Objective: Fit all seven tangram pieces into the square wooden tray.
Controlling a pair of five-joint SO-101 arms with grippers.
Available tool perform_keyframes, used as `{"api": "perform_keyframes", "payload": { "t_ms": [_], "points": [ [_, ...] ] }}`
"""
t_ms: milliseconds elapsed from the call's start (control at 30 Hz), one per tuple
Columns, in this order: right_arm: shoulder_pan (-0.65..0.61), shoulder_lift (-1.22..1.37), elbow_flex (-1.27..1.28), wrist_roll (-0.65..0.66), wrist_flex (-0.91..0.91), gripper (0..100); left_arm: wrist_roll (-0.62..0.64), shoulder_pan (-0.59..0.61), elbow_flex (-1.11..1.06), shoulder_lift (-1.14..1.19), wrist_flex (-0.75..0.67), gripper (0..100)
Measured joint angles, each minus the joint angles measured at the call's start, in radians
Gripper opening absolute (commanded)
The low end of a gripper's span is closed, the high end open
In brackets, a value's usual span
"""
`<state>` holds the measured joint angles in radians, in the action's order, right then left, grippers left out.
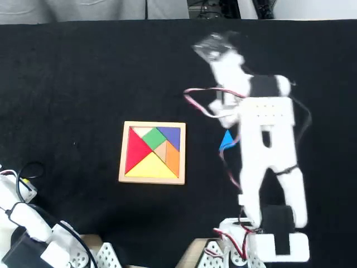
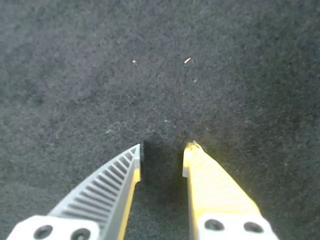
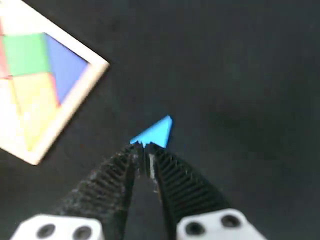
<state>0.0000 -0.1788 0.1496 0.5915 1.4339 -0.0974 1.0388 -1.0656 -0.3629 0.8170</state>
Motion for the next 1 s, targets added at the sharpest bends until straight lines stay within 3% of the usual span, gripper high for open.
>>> {"api": "perform_keyframes", "payload": {
  "t_ms": [267,433,567,1000],
  "points": [
    [0.069,0.127,0.126,0.018,-0.087,1.6,0.0,-0.014,0.0,0.0,0.0,15],
    [0.153,0.267,0.126,0.009,-0.238,1.1,0.0,-0.015,0.0,0.0,0.0,15],
    [0.226,0.373,0.126,0.083,-0.311,1.1,0.0,-0.015,0.0,0.0,0.0,15],
    [0.153,0.512,0.123,0.115,-0.311,1.1,0.0,-0.015,0.0,0.0,0.0,15]
  ]
}}
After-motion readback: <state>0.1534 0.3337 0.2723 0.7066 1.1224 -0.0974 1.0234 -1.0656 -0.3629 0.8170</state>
